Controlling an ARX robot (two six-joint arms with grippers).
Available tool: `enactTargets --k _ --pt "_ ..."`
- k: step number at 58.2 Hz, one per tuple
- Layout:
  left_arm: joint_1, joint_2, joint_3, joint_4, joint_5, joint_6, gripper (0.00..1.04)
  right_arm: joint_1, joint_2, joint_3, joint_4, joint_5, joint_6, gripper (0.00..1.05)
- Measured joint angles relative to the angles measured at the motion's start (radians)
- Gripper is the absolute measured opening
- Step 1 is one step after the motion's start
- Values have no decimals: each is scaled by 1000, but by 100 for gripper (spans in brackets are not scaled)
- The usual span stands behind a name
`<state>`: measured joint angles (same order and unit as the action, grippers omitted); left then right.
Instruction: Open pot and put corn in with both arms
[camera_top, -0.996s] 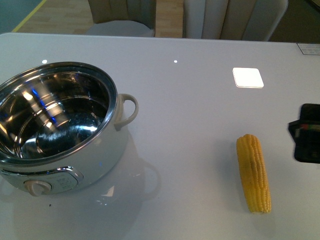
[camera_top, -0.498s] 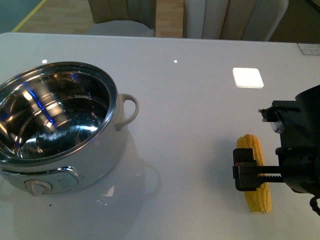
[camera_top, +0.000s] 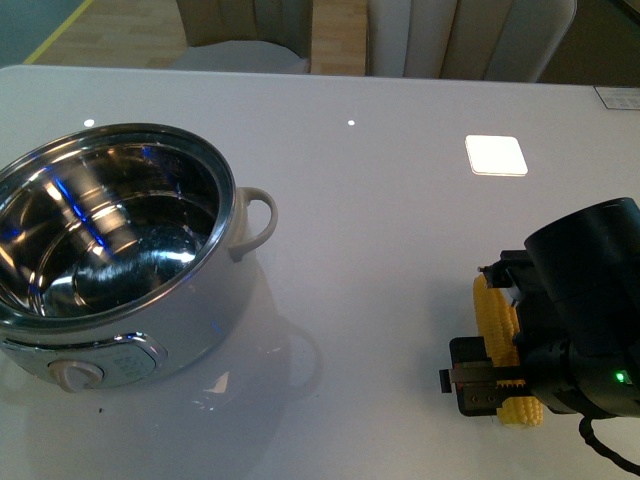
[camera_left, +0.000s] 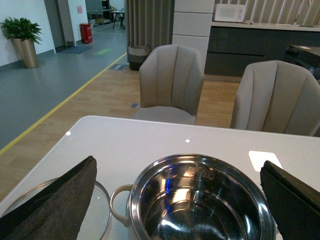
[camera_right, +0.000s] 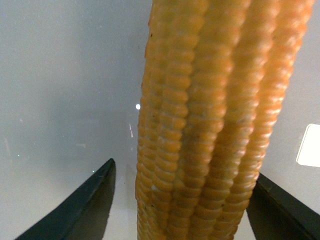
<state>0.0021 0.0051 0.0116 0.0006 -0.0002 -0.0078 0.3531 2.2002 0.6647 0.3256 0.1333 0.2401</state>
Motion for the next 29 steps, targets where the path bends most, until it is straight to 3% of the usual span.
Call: enactTargets --k 6,13,29 --pt "0 0 0 0 0 0 98 0 0 0 0 0 1 42" --pt "0 0 0 0 0 0 98 -3 -16 -8 0 0 5 31" --pt "0 0 0 0 0 0 98 -18 -200 -63 12 -24 37 23"
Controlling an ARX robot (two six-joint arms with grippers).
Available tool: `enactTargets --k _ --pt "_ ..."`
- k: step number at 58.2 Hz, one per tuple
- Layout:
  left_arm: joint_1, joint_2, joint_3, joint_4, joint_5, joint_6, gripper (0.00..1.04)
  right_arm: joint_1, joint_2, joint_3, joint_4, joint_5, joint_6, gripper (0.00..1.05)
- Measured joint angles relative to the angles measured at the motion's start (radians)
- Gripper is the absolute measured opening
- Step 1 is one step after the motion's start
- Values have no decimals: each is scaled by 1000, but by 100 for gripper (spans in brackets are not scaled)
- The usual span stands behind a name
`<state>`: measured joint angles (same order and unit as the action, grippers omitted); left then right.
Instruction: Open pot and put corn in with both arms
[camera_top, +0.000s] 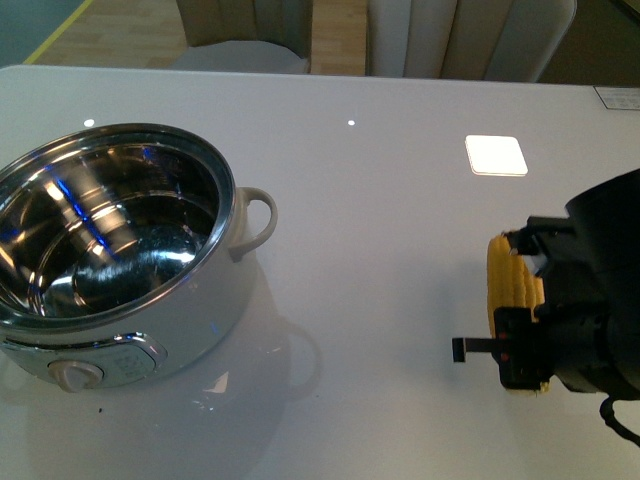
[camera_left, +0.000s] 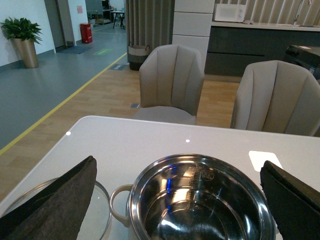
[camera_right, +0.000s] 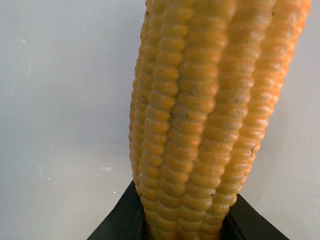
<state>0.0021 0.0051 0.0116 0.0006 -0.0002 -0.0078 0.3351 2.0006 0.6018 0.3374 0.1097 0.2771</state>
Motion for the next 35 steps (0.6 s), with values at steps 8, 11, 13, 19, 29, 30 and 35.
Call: enactTargets --k 8,11,13,19,29,30,35 --pt "0 0 0 0 0 0 98 12 -105 -12 -2 -34 9 22" --pt "0 0 0 0 0 0 98 22 -138 -10 -13 -49 13 22" --pt "0 0 0 0 0 0 98 29 -155 -7 -20 -64 21 21" --pt "0 0 0 0 0 0 98 49 -189 23 -45 -108 47 21" --pt "0 0 0 0 0 0 98 129 -220 158 -84 -207 129 20" --pt "0 0 0 0 0 0 98 134 -220 166 -84 -212 133 20" --pt "0 0 0 0 0 0 98 172 -214 224 -84 -257 179 20"
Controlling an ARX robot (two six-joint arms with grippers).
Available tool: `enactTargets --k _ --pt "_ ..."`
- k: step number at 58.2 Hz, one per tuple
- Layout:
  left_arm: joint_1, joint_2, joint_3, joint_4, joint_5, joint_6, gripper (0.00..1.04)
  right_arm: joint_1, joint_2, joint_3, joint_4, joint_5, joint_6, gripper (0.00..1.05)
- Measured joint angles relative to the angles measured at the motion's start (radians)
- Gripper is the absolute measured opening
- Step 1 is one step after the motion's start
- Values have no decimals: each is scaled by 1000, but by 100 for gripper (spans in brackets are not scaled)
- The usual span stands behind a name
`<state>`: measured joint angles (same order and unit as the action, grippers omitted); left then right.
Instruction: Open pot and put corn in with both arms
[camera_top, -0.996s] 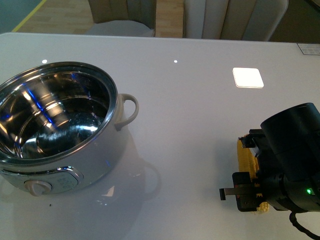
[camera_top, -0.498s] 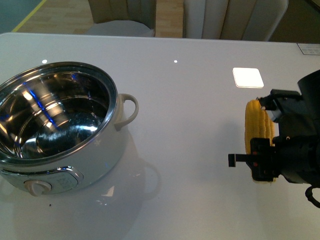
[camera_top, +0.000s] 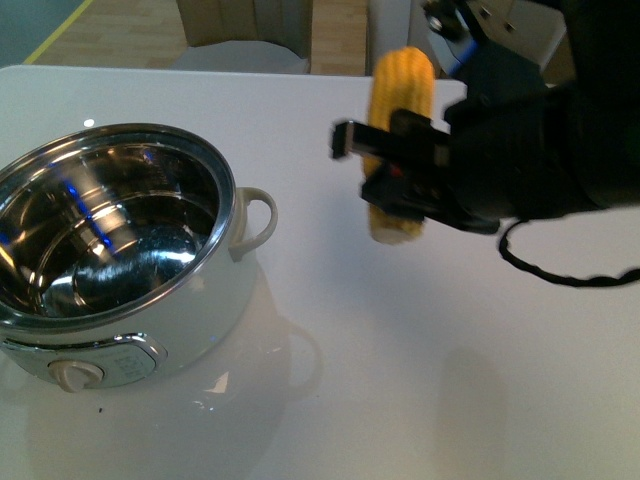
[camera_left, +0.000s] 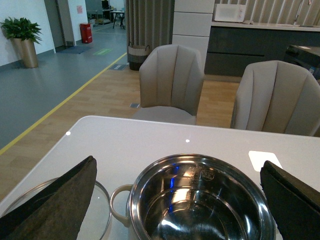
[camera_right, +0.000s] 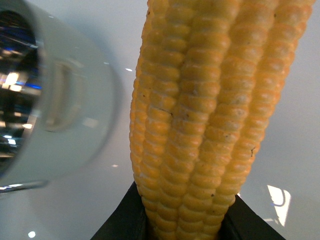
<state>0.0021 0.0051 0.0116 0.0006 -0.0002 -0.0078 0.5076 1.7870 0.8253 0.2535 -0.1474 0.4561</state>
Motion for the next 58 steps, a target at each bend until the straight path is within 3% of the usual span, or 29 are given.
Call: enactTargets --k 33,58 --pt "0 0 0 0 0 0 98 144 208 357 15 -145 340 19" --pt "0 0 0 0 0 0 98 227 364 502 9 -183 468 21"
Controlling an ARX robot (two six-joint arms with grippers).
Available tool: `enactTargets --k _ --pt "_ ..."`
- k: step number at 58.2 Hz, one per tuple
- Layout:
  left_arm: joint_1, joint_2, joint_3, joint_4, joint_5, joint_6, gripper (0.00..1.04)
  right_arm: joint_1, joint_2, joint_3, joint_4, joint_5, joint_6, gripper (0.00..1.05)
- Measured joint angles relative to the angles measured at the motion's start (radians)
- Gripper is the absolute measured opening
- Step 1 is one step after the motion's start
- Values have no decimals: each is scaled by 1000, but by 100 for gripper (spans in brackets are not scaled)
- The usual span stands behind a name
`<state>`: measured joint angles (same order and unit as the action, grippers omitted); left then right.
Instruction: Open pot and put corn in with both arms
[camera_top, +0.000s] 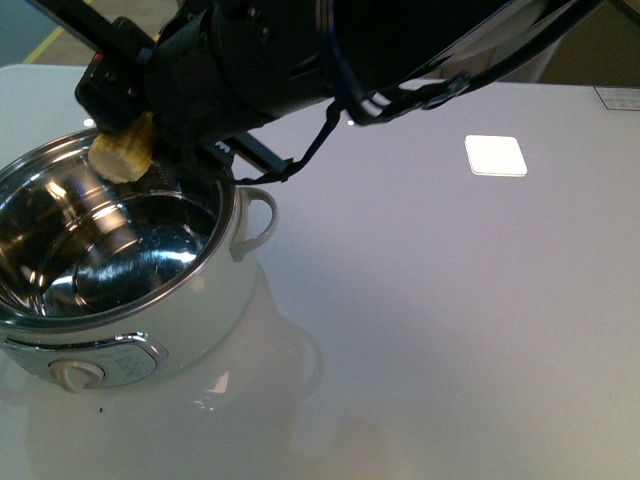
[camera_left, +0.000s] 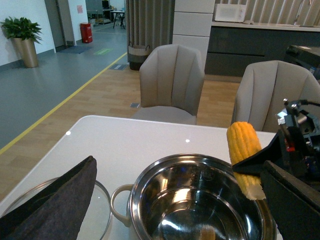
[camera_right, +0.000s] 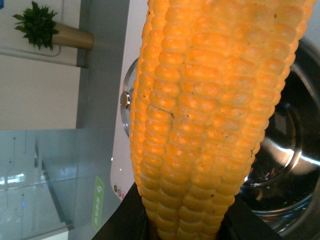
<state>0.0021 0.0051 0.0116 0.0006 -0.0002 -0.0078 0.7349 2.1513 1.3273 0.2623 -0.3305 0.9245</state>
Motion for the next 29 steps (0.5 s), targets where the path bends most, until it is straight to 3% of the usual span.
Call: enactTargets --k 15,29 --pt "0 0 0 0 0 0 98 36 57 5 -45 -37 8 29" --pt "0 0 0 0 0 0 98 35 63 -10 -79 -42 0 63"
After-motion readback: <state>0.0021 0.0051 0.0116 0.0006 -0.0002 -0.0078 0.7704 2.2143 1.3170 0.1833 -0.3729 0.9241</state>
